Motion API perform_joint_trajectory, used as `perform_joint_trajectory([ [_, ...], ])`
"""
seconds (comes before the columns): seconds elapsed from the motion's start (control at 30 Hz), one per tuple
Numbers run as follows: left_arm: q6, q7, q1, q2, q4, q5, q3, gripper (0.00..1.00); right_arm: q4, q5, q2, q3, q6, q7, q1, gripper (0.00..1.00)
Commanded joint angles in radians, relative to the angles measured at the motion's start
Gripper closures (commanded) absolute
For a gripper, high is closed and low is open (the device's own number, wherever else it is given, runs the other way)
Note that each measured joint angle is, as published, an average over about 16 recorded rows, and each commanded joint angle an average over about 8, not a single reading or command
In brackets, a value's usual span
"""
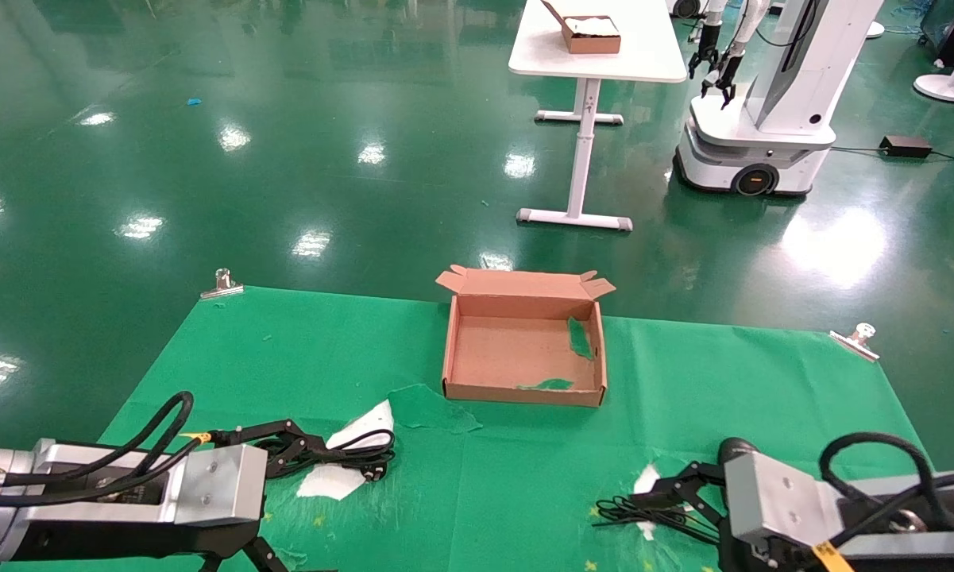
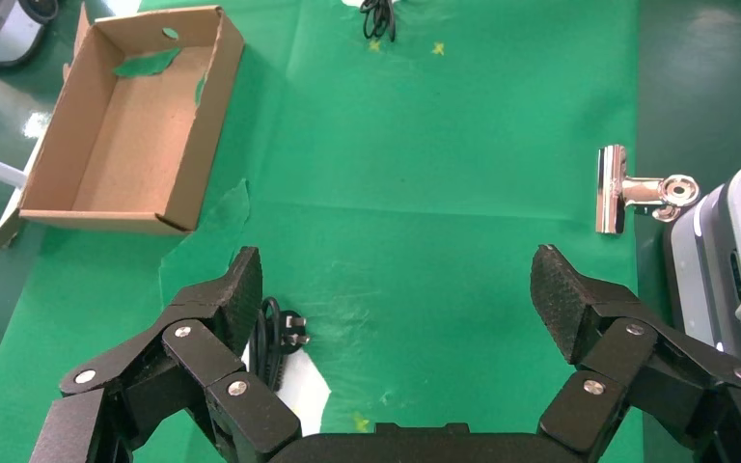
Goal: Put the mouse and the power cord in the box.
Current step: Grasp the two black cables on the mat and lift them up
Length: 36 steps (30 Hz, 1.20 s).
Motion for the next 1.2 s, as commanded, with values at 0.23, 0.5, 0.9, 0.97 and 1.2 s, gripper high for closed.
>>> perform_joint_trajectory([
  [0.23,-0.049,-0.008,-0.014,0.051,0.011,0.128,0.047,0.00,-0.008,0.007,0.018,0.006,0.012,-0.008,-0.026,0.00],
  [0.5,-0.181,-0.030,-0.065,0.207,0.146,0.392,0.141,0.00,-0.016,0.029,0.046,0.025,0.034,-0.031,-0.063,0.00],
  [0.9,-0.358,0.033,-0.152,0.400,0.481,0.606,0.220,0.00,-0.023,0.048,0.056,0.035,0.053,-0.052,-0.100,0.00],
  [0.97,-0.384,0.049,-0.164,0.422,0.528,0.623,0.227,0.00,-0.021,0.049,0.059,0.035,0.054,-0.051,-0.102,0.00],
  [1.2,-0.450,0.108,-0.198,0.480,0.667,0.648,0.237,0.00,-0.002,0.012,0.074,0.023,0.051,-0.039,-0.101,0.00],
])
